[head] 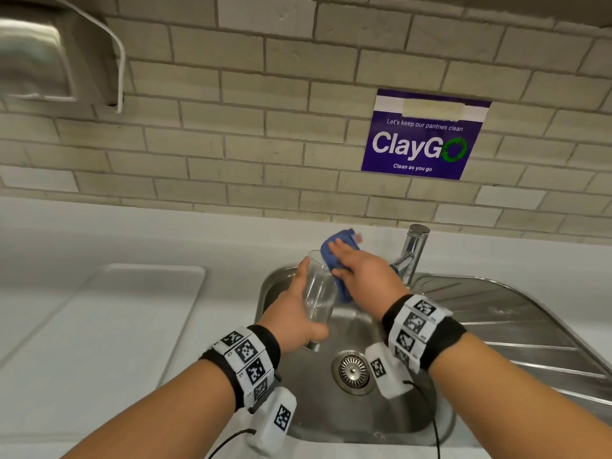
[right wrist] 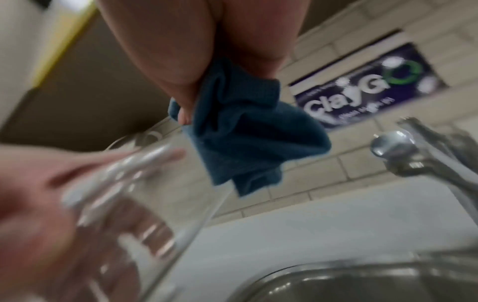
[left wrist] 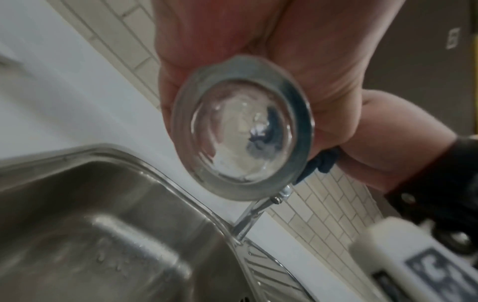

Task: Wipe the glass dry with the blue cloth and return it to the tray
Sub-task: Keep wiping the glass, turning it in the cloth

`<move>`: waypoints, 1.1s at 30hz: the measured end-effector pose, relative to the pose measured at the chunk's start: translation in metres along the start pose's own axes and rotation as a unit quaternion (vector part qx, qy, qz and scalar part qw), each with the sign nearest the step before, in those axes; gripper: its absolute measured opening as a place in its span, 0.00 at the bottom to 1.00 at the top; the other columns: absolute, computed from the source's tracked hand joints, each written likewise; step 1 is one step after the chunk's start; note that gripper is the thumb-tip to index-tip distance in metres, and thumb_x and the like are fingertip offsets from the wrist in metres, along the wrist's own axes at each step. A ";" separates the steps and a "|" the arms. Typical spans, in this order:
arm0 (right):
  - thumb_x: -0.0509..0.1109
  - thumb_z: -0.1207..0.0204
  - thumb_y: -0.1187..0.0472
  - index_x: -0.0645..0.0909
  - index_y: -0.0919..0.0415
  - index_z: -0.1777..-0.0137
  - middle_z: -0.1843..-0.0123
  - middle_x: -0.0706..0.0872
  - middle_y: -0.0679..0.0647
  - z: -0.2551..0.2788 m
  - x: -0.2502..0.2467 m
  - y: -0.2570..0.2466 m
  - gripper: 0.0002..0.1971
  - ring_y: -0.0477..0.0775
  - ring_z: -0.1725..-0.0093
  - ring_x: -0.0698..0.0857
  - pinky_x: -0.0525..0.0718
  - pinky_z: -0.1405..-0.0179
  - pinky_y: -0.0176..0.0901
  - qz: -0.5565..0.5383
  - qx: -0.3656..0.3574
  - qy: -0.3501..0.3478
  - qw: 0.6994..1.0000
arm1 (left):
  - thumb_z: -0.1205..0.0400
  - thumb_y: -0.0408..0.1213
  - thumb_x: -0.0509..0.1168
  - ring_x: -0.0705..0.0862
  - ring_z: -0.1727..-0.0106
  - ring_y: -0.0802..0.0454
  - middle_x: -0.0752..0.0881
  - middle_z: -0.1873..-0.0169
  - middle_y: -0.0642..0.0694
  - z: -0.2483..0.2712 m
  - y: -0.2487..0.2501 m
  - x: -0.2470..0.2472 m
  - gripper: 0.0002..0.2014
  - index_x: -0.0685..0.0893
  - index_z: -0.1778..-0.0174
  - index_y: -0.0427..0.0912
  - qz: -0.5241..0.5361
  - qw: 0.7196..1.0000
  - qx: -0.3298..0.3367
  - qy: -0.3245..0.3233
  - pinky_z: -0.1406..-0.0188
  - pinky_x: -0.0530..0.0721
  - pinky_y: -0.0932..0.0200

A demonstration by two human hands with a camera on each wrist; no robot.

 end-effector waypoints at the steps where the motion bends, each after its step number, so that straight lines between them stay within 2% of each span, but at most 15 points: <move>1: 0.63 0.22 0.63 0.65 0.57 0.25 0.24 0.72 0.59 0.006 -0.008 0.008 0.25 0.56 0.26 0.71 0.65 0.26 0.40 -0.053 0.011 0.042 0.998 | 0.32 0.33 0.74 0.85 0.66 0.47 0.86 0.50 0.42 0.001 0.000 -0.001 0.62 0.34 0.16 0.67 -0.023 1.000 0.004 -0.002 0.68 0.89 0.53; 3: 0.66 0.25 0.63 0.77 0.56 0.36 0.39 0.84 0.57 0.013 -0.005 0.019 0.16 0.54 0.38 0.80 0.73 0.39 0.39 -0.115 0.020 0.043 0.992 | 0.31 0.35 0.75 0.81 0.70 0.51 0.82 0.58 0.44 0.002 0.001 -0.004 0.63 0.33 0.17 0.70 -0.079 0.997 0.015 -0.001 0.74 0.80 0.60; 5: 0.66 0.25 0.64 0.78 0.54 0.50 0.51 0.84 0.54 0.016 0.002 0.018 0.06 0.54 0.49 0.81 0.74 0.49 0.41 -0.116 0.025 0.003 0.993 | 0.33 0.37 0.75 0.81 0.70 0.52 0.80 0.60 0.45 0.002 -0.001 -0.005 0.64 0.30 0.20 0.75 -0.133 0.991 0.024 -0.009 0.73 0.77 0.62; 8: 0.66 0.25 0.66 0.77 0.58 0.53 0.58 0.83 0.52 0.016 0.003 0.012 0.04 0.52 0.55 0.81 0.76 0.56 0.39 -0.150 0.002 0.000 0.989 | 0.34 0.36 0.76 0.82 0.71 0.53 0.82 0.63 0.46 0.000 -0.003 -0.001 0.66 0.28 0.19 0.69 -0.146 0.989 0.008 -0.016 0.74 0.78 0.62; 10: 0.66 0.26 0.67 0.78 0.62 0.52 0.61 0.83 0.48 0.018 0.001 0.001 0.04 0.49 0.58 0.82 0.77 0.58 0.35 -0.152 -0.015 -0.002 0.988 | 0.35 0.35 0.77 0.86 0.66 0.52 0.87 0.56 0.46 -0.003 -0.006 -0.003 0.62 0.39 0.15 0.62 -0.083 0.996 -0.019 0.005 0.69 0.85 0.58; 13: 0.67 0.26 0.65 0.79 0.63 0.49 0.54 0.87 0.57 0.020 -0.003 -0.003 0.07 0.54 0.53 0.84 0.81 0.51 0.46 -0.152 -0.031 -0.008 0.988 | 0.40 0.36 0.77 0.88 0.54 0.52 0.86 0.50 0.49 -0.006 -0.007 -0.008 0.47 0.66 0.22 0.49 -0.023 0.999 -0.014 0.030 0.54 0.90 0.50; 14: 0.67 0.26 0.64 0.79 0.62 0.49 0.53 0.87 0.57 0.021 -0.005 0.000 0.07 0.53 0.52 0.84 0.81 0.50 0.46 -0.160 -0.033 -0.011 0.986 | 0.40 0.35 0.76 0.87 0.55 0.54 0.86 0.52 0.51 -0.006 -0.005 -0.010 0.43 0.71 0.27 0.48 -0.013 1.000 -0.009 0.024 0.57 0.89 0.53; 16: 0.67 0.26 0.65 0.79 0.57 0.49 0.56 0.86 0.50 0.023 -0.006 0.008 0.07 0.43 0.55 0.84 0.81 0.54 0.36 -0.192 -0.038 -0.027 0.980 | 0.39 0.30 0.76 0.85 0.60 0.54 0.85 0.58 0.52 -0.004 0.001 -0.011 0.32 0.78 0.38 0.50 0.034 0.999 0.006 0.001 0.62 0.84 0.59; 19: 0.67 0.26 0.67 0.78 0.48 0.48 0.55 0.84 0.43 0.025 -0.015 0.014 0.12 0.31 0.58 0.81 0.77 0.56 0.20 -0.235 -0.042 -0.023 0.971 | 0.36 0.22 0.74 0.83 0.60 0.49 0.83 0.64 0.48 0.005 0.011 -0.001 0.23 0.82 0.50 0.50 0.171 0.981 0.026 -0.083 0.62 0.83 0.58; 21: 0.67 0.25 0.67 0.78 0.50 0.47 0.53 0.84 0.45 0.025 -0.016 0.012 0.12 0.35 0.56 0.82 0.77 0.56 0.20 -0.232 -0.044 -0.025 0.971 | 0.39 0.23 0.72 0.83 0.61 0.50 0.84 0.65 0.47 0.005 0.009 0.004 0.20 0.84 0.53 0.43 0.209 0.973 0.022 -0.090 0.60 0.84 0.54; 25: 0.65 0.26 0.68 0.79 0.57 0.52 0.52 0.85 0.52 0.021 -0.012 0.004 0.07 0.51 0.52 0.82 0.79 0.53 0.39 -0.161 -0.036 -0.003 0.986 | 0.43 0.35 0.77 0.86 0.55 0.50 0.86 0.53 0.50 -0.010 -0.002 -0.010 0.36 0.74 0.37 0.49 0.021 0.999 0.000 0.046 0.56 0.87 0.51; 27: 0.65 0.26 0.68 0.79 0.59 0.51 0.53 0.85 0.52 0.021 -0.012 0.004 0.07 0.49 0.53 0.82 0.78 0.56 0.33 -0.177 -0.034 0.017 0.984 | 0.42 0.37 0.77 0.86 0.55 0.50 0.84 0.53 0.50 -0.010 0.002 -0.016 0.39 0.71 0.34 0.50 0.005 0.998 0.003 0.069 0.61 0.82 0.56; 29: 0.67 0.26 0.66 0.80 0.54 0.50 0.57 0.84 0.47 0.022 -0.016 0.005 0.08 0.40 0.58 0.82 0.76 0.60 0.23 -0.211 -0.045 0.007 0.977 | 0.43 0.35 0.77 0.85 0.58 0.52 0.85 0.56 0.50 -0.009 0.006 -0.013 0.38 0.74 0.34 0.47 0.056 0.998 0.023 0.020 0.60 0.85 0.52; 31: 0.68 0.27 0.64 0.80 0.52 0.49 0.58 0.85 0.46 0.024 -0.022 0.005 0.09 0.36 0.60 0.82 0.78 0.60 0.22 -0.262 -0.065 -0.020 0.963 | 0.43 0.31 0.76 0.86 0.58 0.52 0.86 0.58 0.48 -0.006 0.008 -0.008 0.36 0.78 0.35 0.46 0.135 0.988 0.040 -0.068 0.56 0.85 0.51; 33: 0.68 0.29 0.64 0.80 0.51 0.49 0.56 0.85 0.48 0.027 -0.028 0.005 0.11 0.39 0.57 0.83 0.80 0.55 0.26 -0.318 -0.083 -0.031 0.944 | 0.41 0.28 0.74 0.87 0.58 0.48 0.87 0.58 0.44 0.001 0.008 0.000 0.33 0.79 0.38 0.43 0.268 0.947 0.041 -0.171 0.56 0.86 0.52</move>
Point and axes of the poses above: each hand's wrist, its own z-axis away from the middle knuckle, its own x-axis out of the palm, y = z × x, the point moved 7 cm from there along -z, towards the middle knuckle
